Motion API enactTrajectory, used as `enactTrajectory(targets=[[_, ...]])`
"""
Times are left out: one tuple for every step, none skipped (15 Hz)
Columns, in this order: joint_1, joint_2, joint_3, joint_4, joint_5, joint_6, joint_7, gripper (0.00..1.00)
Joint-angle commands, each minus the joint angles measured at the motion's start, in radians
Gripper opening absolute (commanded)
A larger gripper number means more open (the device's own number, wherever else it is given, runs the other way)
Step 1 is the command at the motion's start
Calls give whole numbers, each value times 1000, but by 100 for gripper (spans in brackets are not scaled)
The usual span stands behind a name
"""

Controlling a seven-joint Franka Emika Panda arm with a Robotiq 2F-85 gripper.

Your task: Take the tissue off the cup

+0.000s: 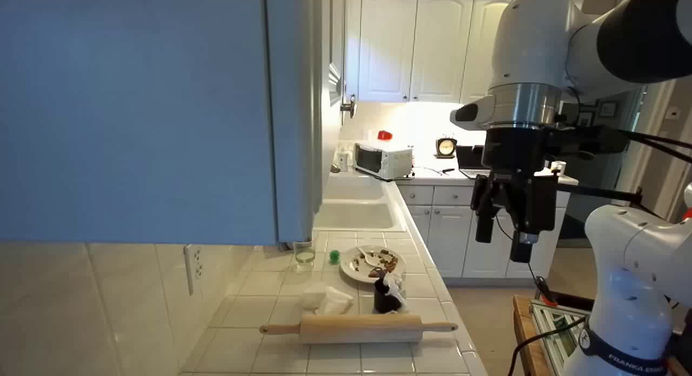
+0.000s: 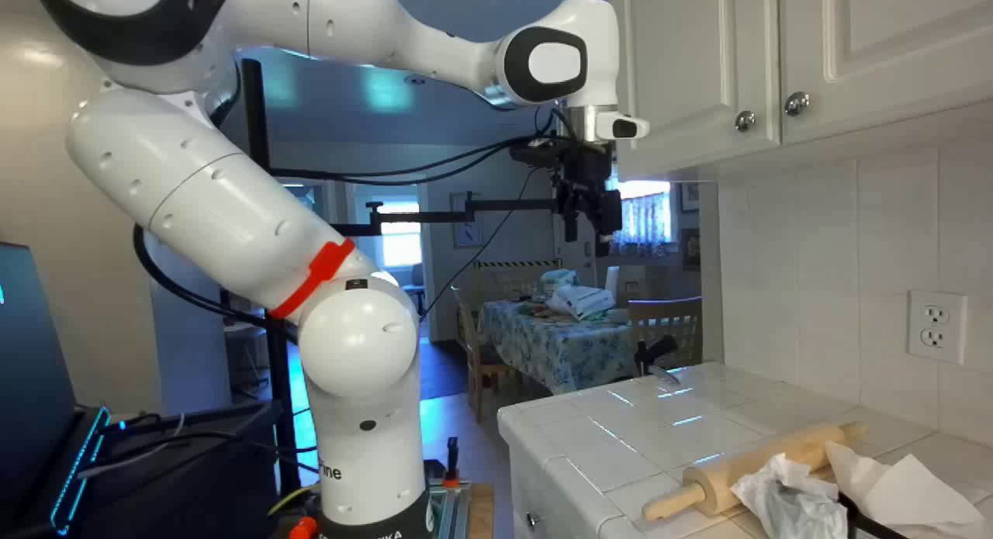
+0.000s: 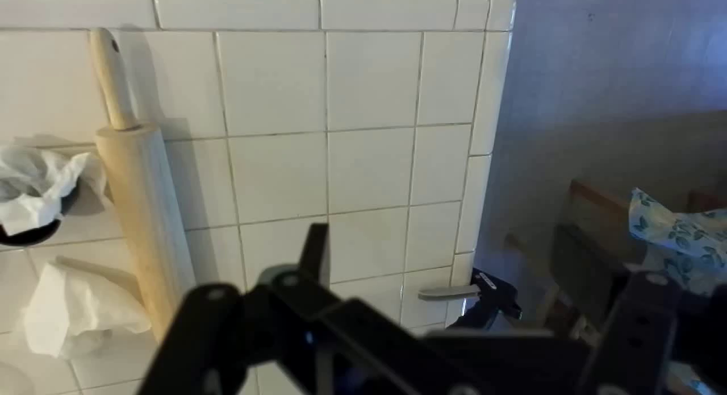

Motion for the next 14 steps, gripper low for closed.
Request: enactTrajectory(targets=[[-20,0,14,4,10,-7,-10,100],[-19,0,14,4,10,-7,-10,100],[-20,0,14,4,10,-7,-10,100],[-20,0,14,4,10,-7,-10,100],[-20,0,14,4,10,-7,-10,100],[-20,0,14,4,10,-7,-10,100],[-20,0,14,4,10,-7,-10,100],[-39,-9,5,-16,5,2,2,100],[-58,-17,-3,-34,-6,13,4,100],[-87,-20,-6,-52,-27,19,17,100],[-113,-25,-16,-73,-37,25,23,100],[-139,-27,-27,-99,-44,34,25,100],[-165,-21,-36,-122,-48,52,29,100],[-195,-14,-43,-148,-45,79,47,100]])
